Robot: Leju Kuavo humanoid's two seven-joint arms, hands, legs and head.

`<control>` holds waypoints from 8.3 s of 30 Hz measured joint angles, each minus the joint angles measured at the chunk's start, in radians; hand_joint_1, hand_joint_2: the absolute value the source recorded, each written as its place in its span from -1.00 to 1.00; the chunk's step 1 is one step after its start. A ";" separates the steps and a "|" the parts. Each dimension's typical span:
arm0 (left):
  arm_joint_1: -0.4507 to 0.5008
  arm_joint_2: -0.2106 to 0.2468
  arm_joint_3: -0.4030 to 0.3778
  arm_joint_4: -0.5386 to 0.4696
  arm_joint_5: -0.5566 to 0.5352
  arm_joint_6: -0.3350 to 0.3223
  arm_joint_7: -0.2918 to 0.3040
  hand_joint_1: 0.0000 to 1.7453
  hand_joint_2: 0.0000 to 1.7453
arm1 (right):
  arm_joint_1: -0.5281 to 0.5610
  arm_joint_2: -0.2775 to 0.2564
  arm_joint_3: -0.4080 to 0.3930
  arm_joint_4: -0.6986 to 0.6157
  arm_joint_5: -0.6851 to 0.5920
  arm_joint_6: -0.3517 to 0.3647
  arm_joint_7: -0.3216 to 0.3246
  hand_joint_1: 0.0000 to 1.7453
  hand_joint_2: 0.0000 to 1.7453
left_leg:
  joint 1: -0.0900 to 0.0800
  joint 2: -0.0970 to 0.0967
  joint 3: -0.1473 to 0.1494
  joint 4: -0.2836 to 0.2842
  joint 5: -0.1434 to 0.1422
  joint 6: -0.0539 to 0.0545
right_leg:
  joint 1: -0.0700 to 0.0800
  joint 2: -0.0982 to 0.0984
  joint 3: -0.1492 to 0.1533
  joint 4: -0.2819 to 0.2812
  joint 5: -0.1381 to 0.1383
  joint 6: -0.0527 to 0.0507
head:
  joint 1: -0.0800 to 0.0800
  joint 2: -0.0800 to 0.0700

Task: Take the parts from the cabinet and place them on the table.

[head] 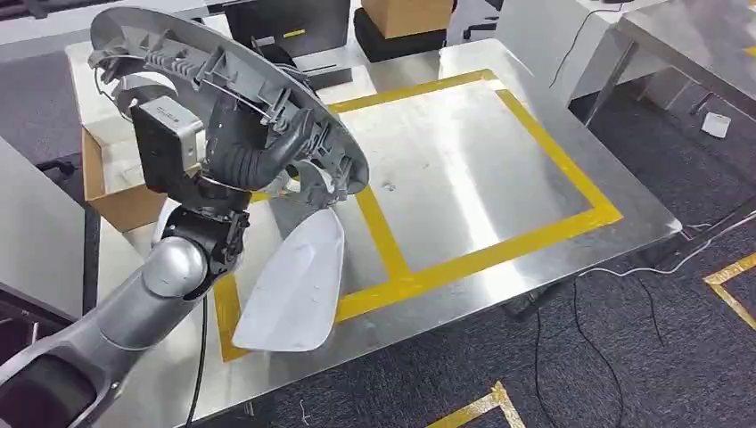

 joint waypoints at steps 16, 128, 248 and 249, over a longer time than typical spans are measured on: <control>-0.120 0.127 0.037 0.226 0.039 -0.025 0.137 1.00 1.00 | -0.011 -0.009 0.031 0.000 0.024 0.032 0.042 -1.00 1.00 | 0.004 -0.004 -0.014 -0.008 0.019 0.009 | 0.000 -0.007 0.013 -0.002 -0.009 -0.002 | 0.003 0.000; -0.134 -0.011 0.012 0.291 0.464 -0.272 -0.224 1.00 1.00 | -0.090 -0.011 0.158 -0.006 0.162 0.092 0.095 -1.00 1.00 | 0.005 0.002 -0.004 -0.022 0.023 0.024 | -0.014 -0.006 -0.063 0.105 -0.058 0.033 | 0.006 0.000; -0.142 0.032 0.024 0.384 0.496 -0.101 -0.102 -1.00 1.00 | -0.080 -0.011 0.177 -0.009 0.228 0.107 0.127 -1.00 -1.00 | 0.006 0.003 -0.024 -0.011 0.031 0.015 | -0.011 0.008 -0.004 0.000 -0.005 0.017 | 0.002 0.000; -0.138 0.038 0.029 0.391 0.496 -0.095 -0.096 -1.00 1.00 | -0.079 -0.010 0.177 -0.010 0.227 0.107 0.127 -1.00 -1.00 | 0.007 0.004 -0.024 -0.011 0.032 0.017 | -0.011 0.002 -0.017 0.032 -0.029 0.025 | 0.011 0.000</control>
